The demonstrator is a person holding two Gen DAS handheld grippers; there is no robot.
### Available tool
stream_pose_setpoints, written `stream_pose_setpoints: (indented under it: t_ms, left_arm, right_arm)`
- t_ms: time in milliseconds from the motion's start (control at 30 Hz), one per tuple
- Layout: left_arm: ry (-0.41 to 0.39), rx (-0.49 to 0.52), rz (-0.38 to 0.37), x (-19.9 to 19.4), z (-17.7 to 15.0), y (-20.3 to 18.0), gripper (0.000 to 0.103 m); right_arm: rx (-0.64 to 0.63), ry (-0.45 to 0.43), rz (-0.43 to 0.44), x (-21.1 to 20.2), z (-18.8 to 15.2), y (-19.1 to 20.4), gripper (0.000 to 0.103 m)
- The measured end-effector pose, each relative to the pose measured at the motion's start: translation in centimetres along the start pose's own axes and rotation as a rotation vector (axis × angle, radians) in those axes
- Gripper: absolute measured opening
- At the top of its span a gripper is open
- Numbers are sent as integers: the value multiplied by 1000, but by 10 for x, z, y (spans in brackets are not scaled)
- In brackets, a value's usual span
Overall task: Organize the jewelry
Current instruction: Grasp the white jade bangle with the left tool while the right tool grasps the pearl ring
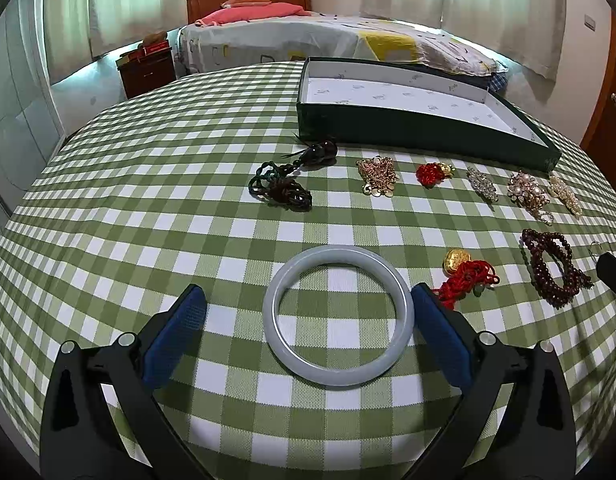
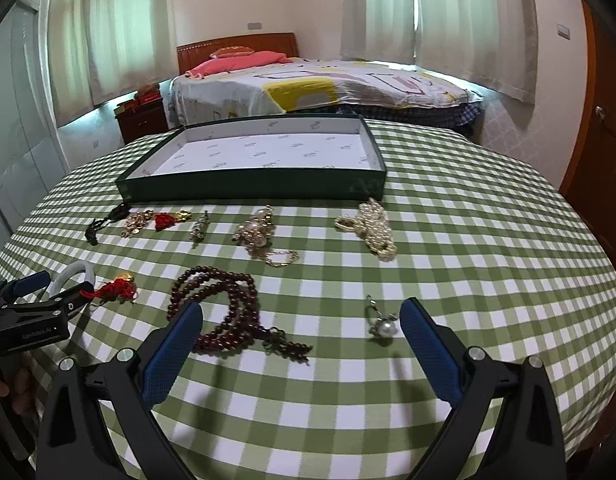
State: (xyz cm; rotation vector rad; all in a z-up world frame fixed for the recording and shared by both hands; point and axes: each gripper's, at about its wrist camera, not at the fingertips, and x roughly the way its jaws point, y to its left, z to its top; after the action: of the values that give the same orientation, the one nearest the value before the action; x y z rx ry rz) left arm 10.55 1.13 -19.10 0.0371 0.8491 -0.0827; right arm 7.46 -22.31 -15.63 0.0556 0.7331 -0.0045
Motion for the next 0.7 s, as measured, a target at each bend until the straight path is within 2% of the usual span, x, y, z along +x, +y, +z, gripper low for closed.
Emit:
stream_pose_setpoints:
  t_ms: [33,100,167,200,233,267,367,567,700]
  left_arm:
    - [-5,-1,0,-2,-1,0,85]
    - [-26,10,-10,-7,-2,-2,69]
    - [-26,13,-14,-9,-3,-2,69]
    - [-26,12,-17,-9,-3,-1,69]
    - [-25,9,-18,-10,-3,0,69]
    - [-24,3,-15,-11,-3,1,69]
    - [-22,-23,-17,-13,-2,6,69]
    - [-43,-57,-4,-19,2,16,69]
    - [-67,-44,16,-23,4,15,69]
  right_arm:
    - [-8,0,9,1,1,3,96]
    - [-24,0,20,1,3,7,95]
    - [-33,4,32,3,4,11,90]
    - [-36,12,45,5,4,13,85]
    - [-39,20,55,7,5,14,66]
    - [-40,34,63,9,5,15,55]
    - [-33,49,69,10,5,14,55]
    - [36,18,3,-1,10,-16,55]
    - [49,51,-40,7,0,-28,55]
